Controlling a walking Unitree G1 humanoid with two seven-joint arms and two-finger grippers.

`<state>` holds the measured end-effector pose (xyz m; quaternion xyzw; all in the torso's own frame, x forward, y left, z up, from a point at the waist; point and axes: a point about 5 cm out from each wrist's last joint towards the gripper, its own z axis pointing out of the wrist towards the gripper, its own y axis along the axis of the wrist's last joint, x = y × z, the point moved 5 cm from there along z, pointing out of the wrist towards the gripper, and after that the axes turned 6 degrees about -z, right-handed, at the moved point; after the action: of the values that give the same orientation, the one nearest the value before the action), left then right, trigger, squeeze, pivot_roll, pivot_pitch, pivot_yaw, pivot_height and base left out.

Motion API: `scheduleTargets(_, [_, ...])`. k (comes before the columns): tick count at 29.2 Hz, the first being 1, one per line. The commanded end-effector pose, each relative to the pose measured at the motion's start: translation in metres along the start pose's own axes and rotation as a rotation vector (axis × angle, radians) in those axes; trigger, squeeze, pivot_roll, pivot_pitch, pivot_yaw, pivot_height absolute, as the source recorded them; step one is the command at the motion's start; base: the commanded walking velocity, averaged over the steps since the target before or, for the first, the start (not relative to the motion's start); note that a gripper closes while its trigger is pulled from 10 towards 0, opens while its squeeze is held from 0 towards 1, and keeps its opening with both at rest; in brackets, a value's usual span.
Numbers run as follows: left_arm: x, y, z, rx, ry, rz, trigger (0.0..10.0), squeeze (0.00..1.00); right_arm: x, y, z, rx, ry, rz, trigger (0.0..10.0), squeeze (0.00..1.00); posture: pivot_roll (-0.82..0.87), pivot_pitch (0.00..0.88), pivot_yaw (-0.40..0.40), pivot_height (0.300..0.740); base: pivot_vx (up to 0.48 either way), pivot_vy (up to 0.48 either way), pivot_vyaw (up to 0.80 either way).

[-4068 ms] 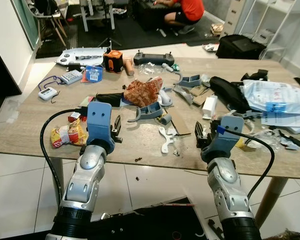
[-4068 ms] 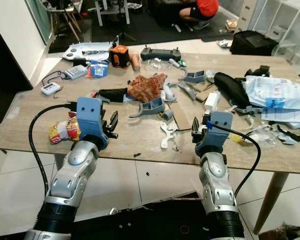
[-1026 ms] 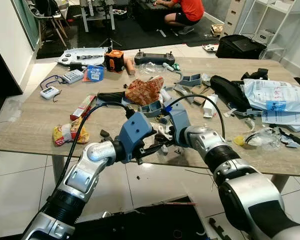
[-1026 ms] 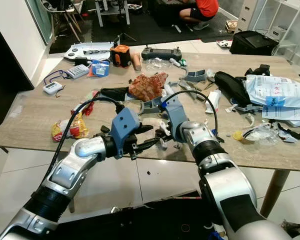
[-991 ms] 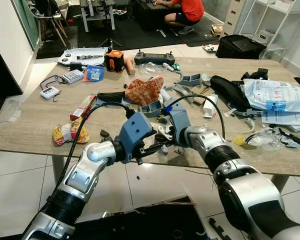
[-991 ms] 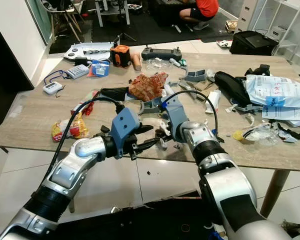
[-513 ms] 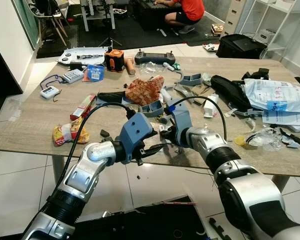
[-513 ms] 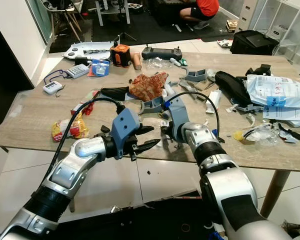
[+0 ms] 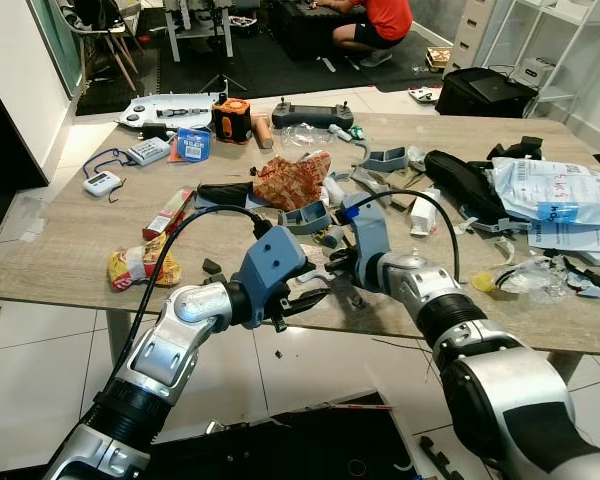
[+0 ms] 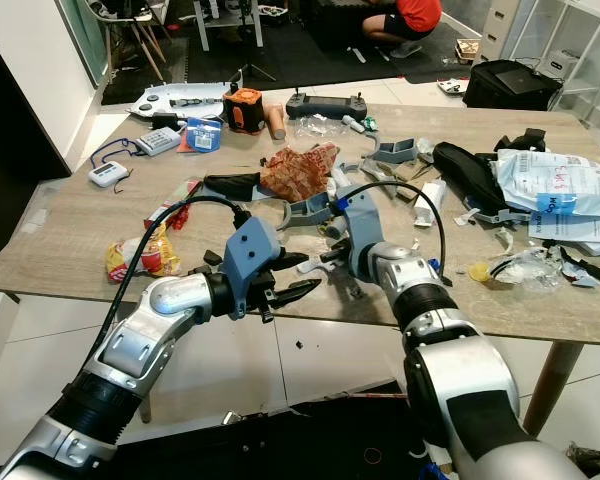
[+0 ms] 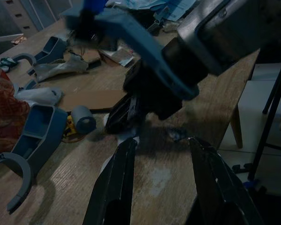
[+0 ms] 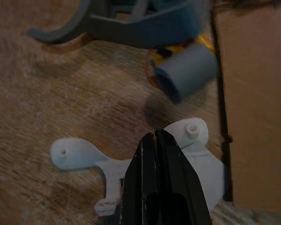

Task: Picking trash to rubbish bin

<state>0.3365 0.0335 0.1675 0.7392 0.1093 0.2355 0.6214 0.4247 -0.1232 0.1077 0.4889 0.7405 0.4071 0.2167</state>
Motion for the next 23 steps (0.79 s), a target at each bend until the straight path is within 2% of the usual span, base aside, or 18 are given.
scheduleTargets(1, [0.001,0.004,0.0,-0.006,-0.001,0.008,10.0,0.0,0.0,0.001,-0.003,-0.008,0.037,0.084,0.0,0.0,0.08,0.115,0.005,0.74,0.0,0.0,0.0])
scheduleTargets(3, [0.001,0.005,0.0,-0.01,0.003,0.004,10.0,0.0,0.0,0.006,-0.005,-0.03,0.054,0.111,0.0,0.0,0.08,0.116,0.004,0.74,0.0,0.0,0.0])
scheduleTargets(4, [0.004,0.008,-0.003,-0.022,0.018,-0.006,10.0,0.0,0.001,0.027,-0.013,-0.12,0.126,0.202,0.0,0.0,0.08,0.115,0.0,0.74,0.0,0.0,0.0])
scheduleTargets(7, [0.009,0.01,-0.007,-0.036,0.04,-0.018,10.0,0.0,0.001,0.053,-0.026,-0.23,0.211,0.314,0.0,0.0,0.07,0.114,-0.002,0.74,0.0,0.0,0.0])
scheduleTargets(12, [0.018,0.015,-0.011,-0.07,0.099,-0.041,10.0,0.0,-0.003,0.078,-0.047,-0.352,0.311,0.434,0.0,0.0,0.05,0.117,-0.025,0.74,0.0,0.0,0.0])
scheduleTargets(14, [0.022,0.015,-0.012,-0.08,0.122,-0.044,10.0,0.0,-0.002,0.081,-0.052,-0.368,0.329,0.435,0.0,0.0,0.05,0.118,-0.026,0.74,0.0,0.0,0.0])
scheduleTargets(18, [0.023,0.015,-0.014,-0.086,0.14,-0.044,10.0,0.0,-0.012,0.075,-0.051,-0.356,0.258,0.397,0.0,0.0,0.04,0.118,-0.031,0.74,0.0,0.0,0.0])
scheduleTargets(20, [0.023,0.014,-0.012,-0.086,0.141,-0.046,10.0,0.0,-0.018,0.068,-0.049,-0.331,0.188,0.308,0.0,0.0,0.04,0.118,-0.025,0.74,0.0,0.0,0.0])
scheduleTargets(21, [0.023,0.014,-0.012,-0.086,0.141,-0.046,10.0,0.0,-0.018,0.068,-0.049,-0.331,0.188,0.308,0.0,0.0,0.04,0.118,-0.025,0.74,0.0,0.0,0.0])
scheduleTargets(22, [0.021,0.015,-0.008,-0.084,0.13,-0.048,10.0,0.0,-0.019,0.063,-0.046,-0.304,0.142,0.225,0.0,0.0,0.04,0.122,-0.018,0.74,0.0,0.0,0.0])
scheduleTargets(23, [0.021,0.015,-0.008,-0.084,0.13,-0.048,10.0,0.0,-0.019,0.063,-0.046,-0.304,0.142,0.225,0.0,0.0,0.04,0.122,-0.018,0.74,0.0,0.0,0.0])
